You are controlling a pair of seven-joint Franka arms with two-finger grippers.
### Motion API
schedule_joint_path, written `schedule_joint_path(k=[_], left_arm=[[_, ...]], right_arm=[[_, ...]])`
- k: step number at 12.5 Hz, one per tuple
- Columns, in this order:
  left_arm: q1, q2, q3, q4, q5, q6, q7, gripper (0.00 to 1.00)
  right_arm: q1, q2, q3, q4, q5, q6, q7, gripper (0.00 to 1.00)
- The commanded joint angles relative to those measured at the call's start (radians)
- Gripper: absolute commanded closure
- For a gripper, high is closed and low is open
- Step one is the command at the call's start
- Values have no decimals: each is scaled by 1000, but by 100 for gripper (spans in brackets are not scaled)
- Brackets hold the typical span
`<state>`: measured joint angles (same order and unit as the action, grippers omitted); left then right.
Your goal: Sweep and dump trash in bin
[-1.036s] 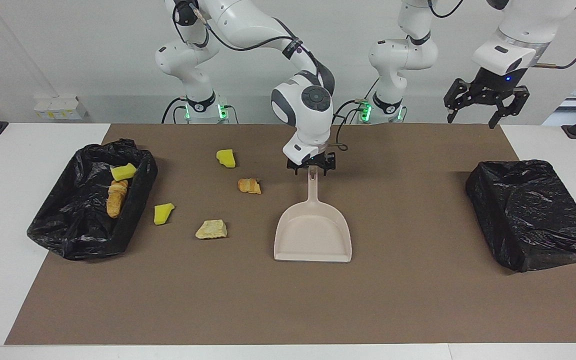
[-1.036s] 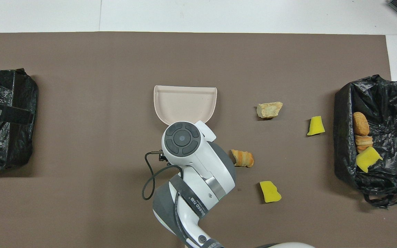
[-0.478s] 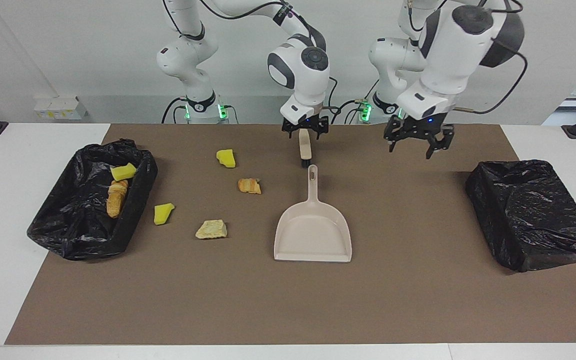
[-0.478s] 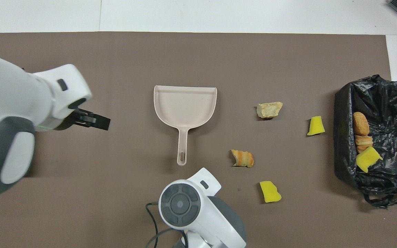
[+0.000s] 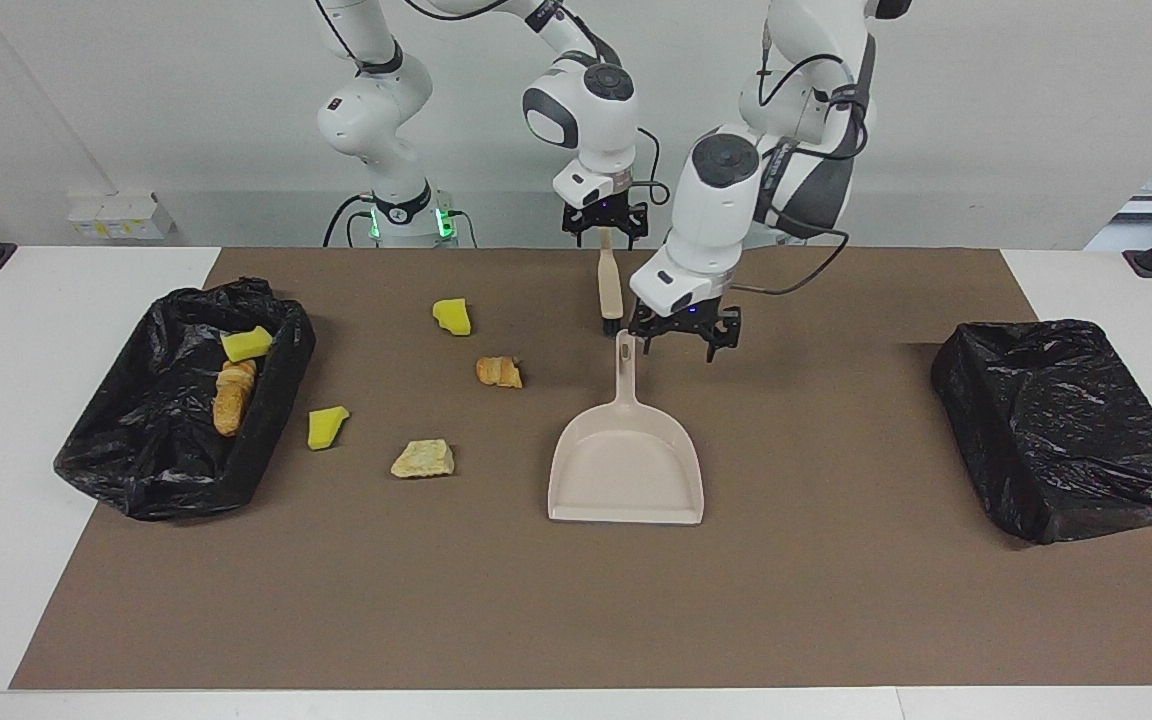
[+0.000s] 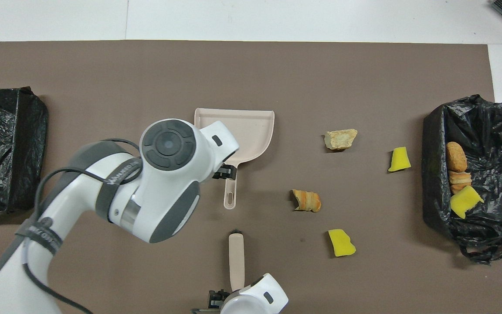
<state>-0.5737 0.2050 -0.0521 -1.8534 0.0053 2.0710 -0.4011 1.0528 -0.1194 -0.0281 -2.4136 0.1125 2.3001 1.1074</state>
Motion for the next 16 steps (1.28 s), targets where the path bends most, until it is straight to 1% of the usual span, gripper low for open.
schedule_joint_path(k=[1, 2, 3, 5, 7, 8, 9, 10, 11, 12, 13, 14, 15, 16], left_arm=[[-38, 42, 20, -9, 1, 59, -48, 0], [-38, 50, 20, -29, 1, 89, -50, 0], [-38, 47, 20, -62, 1, 136, -58, 0], [-46, 53, 20, -98, 1, 201, -94, 0], [-57, 63, 20, -96, 1, 209, -97, 0], [-58, 63, 20, -98, 1, 204, -101, 15], [-58, 62, 20, -98, 1, 199, -113, 37], [-60, 60, 20, -98, 1, 192, -114, 57], [-60, 62, 20, -96, 2, 187, -113, 73], [-58, 60, 20, -96, 7, 186, -101, 84], [-57, 62, 21, -90, 15, 190, -91, 90], [-46, 57, 21, -83, 15, 192, -56, 93], [-43, 47, 29, -79, 15, 183, 6, 98], [-31, 31, 40, -78, 15, 167, 87, 100]], right_arm=[[47, -45, -3, -47, 6, 33, 86, 0], [64, -43, -3, -58, 6, 36, 100, 0], [76, -45, -3, -70, 4, 42, 106, 5], [85, -40, -3, -76, 4, 44, 118, 18], [87, -39, -3, -81, 4, 45, 121, 35], [85, -36, -3, -81, 4, 50, 120, 41], [87, -35, -3, -79, 3, 50, 120, 51], [85, -32, -3, -79, 3, 56, 118, 59], [85, -31, -3, -79, 3, 70, 118, 64], [85, -26, -3, -79, 3, 76, 114, 64], [85, -26, -3, -79, 3, 76, 111, 64], [85, -25, -3, -79, 1, 76, 108, 64], [85, -23, -3, -78, 1, 76, 106, 64], [85, -19, -3, -78, 1, 76, 106, 64]])
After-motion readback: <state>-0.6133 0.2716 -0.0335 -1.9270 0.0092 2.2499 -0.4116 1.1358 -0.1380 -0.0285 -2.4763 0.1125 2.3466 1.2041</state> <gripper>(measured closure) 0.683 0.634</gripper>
